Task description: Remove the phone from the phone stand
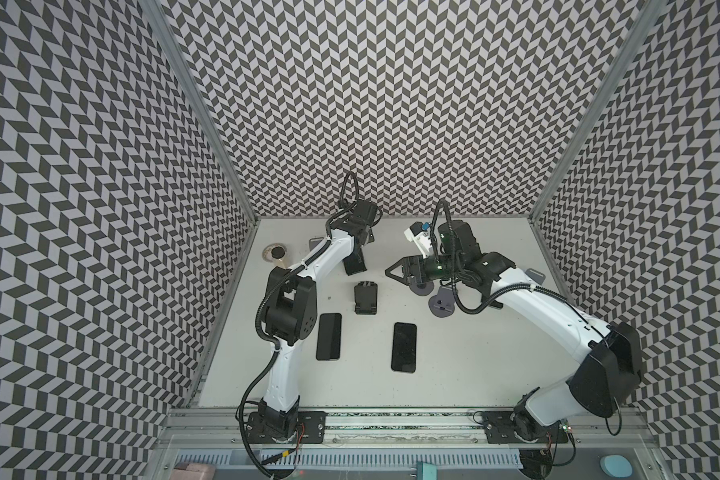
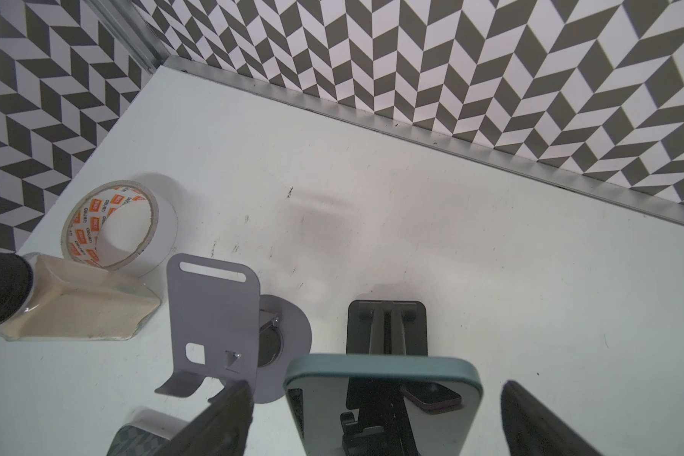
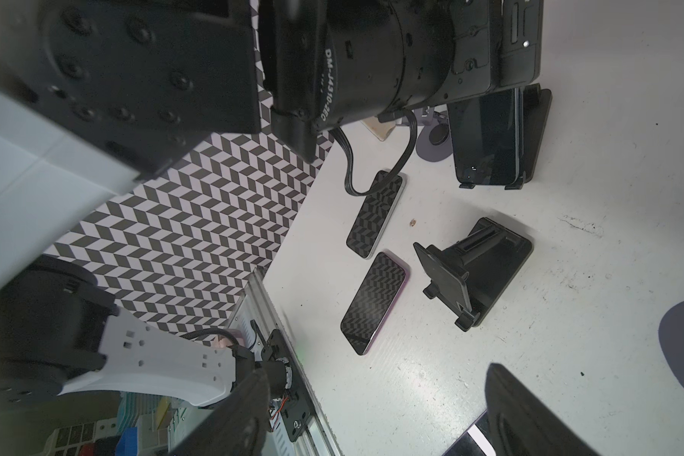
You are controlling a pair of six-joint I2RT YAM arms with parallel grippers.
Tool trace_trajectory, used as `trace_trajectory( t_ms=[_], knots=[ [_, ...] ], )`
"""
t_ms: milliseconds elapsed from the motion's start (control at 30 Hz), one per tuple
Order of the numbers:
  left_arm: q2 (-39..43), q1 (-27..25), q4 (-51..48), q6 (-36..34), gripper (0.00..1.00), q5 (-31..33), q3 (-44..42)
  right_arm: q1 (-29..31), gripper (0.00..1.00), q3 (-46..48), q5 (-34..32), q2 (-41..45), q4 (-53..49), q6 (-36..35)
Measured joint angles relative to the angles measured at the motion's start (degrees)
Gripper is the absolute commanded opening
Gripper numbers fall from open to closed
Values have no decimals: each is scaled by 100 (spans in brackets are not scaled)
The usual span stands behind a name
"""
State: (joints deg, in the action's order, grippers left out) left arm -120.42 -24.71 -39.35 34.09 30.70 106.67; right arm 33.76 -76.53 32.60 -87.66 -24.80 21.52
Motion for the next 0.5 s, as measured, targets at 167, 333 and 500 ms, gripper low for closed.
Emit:
trace_trajectory(
  t_ms=[167, 333, 500],
  knots=[
    [-22, 28, 44, -109, 98, -59, -2, 15, 83, 0, 13, -63, -2, 0],
    [-48, 63, 173, -260, 100, -201, -37, 20, 83, -2, 24, -103, -2, -4],
    [-46, 74, 483, -472, 100, -334, -306, 20, 83, -2, 26, -170, -4, -7]
  ],
)
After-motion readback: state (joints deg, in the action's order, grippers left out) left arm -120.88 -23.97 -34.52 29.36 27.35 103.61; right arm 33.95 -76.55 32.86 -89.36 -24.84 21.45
